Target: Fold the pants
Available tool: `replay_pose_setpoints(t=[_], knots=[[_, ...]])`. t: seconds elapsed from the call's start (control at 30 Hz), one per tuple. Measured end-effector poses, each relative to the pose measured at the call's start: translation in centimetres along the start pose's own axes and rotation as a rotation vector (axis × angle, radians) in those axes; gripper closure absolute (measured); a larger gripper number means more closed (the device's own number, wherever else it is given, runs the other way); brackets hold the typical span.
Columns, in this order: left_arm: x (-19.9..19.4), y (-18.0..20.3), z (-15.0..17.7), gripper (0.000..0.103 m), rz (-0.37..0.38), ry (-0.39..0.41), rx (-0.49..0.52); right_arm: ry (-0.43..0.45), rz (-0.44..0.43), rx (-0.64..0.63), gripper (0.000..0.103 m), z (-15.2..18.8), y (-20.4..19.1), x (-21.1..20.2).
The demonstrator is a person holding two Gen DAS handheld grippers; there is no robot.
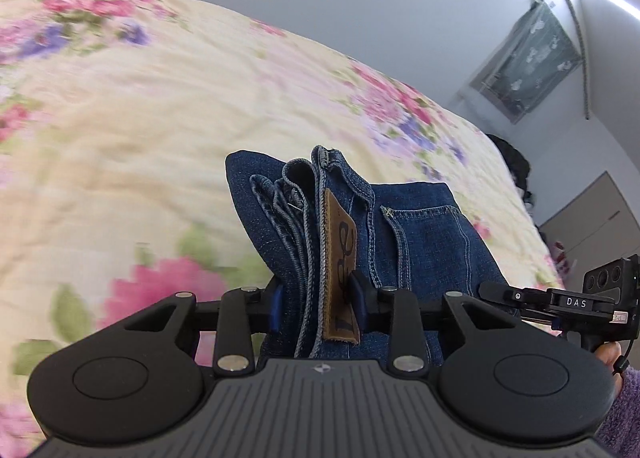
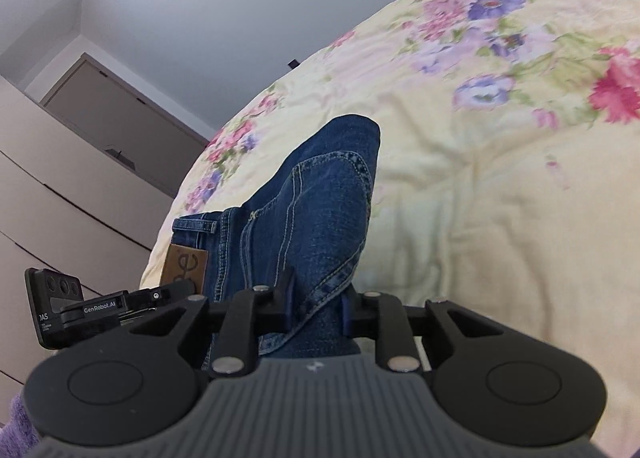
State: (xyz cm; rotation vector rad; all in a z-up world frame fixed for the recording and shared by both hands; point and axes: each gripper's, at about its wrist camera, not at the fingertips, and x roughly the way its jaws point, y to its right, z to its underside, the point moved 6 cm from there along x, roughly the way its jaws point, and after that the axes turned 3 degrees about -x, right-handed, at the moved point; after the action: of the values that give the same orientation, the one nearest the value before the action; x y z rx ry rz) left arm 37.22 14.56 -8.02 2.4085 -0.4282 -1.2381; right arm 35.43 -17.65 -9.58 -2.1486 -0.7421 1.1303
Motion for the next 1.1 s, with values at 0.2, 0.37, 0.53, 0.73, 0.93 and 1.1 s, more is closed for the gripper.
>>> replay_pose_setpoints(t=[0.2,0.37,0.53,0.73,0.93,1.1], knots=[[-2.8,-6.0,-0.1,0.066,-0.065,0.018,-0.033,-0.056,-0.068,-0.003,0.087,2.2,-4.6,6.9],[-2.2,-10.3,0.7,0.066,-0.062,0.021,-0.075,-0.097,-0.07,-0.008,0.087,3.6,-5.7,11.4],[0.2,-13.4,2.3,0.066,-0.035,0.011,-0.128,-0.132,-0.027,-0.008,0.087,4.5,-4.3,14.0],[1.6,-16.0,3.5,0.063,0.006,0.021,-0.163,-0.163,0.007,-0.005,0.086,5.4,-2.0,15.7],[2.0,-16.3,3.7,0.06,0.004,0.018,-0.16,-0.172,0.037,-0.005,0.085,6.0,-1.1,16.3],[1.4,-15.8,3.6,0.055,-0.046,0.013,-0.179,-0.177,0.09,-0.032,0.08,5.7,-2.0,16.1]])
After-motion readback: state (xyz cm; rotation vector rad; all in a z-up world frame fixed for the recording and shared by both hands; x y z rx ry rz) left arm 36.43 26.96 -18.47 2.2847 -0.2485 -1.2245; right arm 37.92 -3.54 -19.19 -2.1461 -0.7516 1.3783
